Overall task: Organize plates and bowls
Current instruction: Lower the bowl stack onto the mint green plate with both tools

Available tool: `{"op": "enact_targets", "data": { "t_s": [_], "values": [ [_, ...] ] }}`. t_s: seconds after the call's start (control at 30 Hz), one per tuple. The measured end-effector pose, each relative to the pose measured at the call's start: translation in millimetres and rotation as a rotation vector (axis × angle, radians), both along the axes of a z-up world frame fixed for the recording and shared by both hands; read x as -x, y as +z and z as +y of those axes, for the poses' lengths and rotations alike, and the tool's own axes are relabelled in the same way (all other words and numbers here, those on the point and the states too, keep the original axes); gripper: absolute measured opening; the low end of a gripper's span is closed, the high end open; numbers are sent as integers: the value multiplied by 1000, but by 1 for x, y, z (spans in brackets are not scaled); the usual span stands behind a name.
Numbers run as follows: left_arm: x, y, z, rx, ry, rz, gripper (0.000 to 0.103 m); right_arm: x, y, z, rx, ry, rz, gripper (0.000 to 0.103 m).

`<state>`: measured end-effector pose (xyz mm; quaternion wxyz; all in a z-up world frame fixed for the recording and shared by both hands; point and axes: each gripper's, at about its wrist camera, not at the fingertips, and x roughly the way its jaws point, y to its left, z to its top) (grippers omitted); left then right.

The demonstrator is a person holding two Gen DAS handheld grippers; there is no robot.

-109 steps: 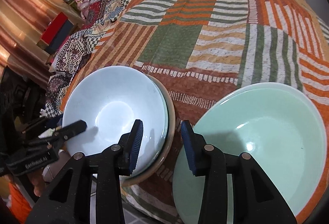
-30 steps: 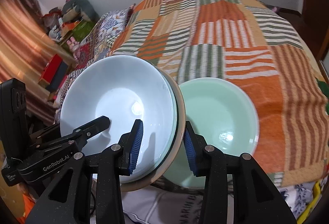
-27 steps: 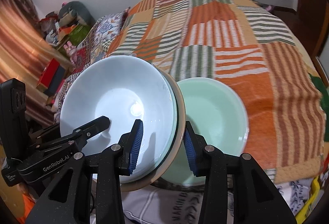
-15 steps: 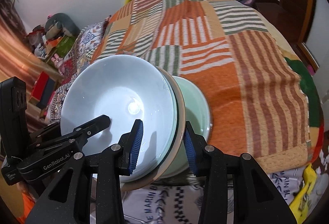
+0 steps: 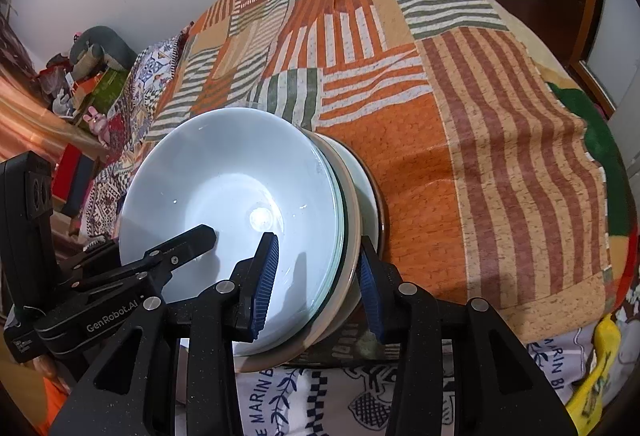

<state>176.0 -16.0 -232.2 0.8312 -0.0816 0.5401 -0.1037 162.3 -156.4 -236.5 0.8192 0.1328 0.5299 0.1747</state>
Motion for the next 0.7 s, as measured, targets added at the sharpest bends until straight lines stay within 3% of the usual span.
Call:
{"op": "enact_targets", "data": {
  "t_s": [0.53, 0.7],
  "values": [
    [-5, -15, 10, 37, 22, 24, 47, -5, -3, 14, 45, 29, -12, 36],
    [3, -16, 3, -5, -6, -1, 47, -5, -11, 15, 31, 17, 5, 37]
  ]
}}
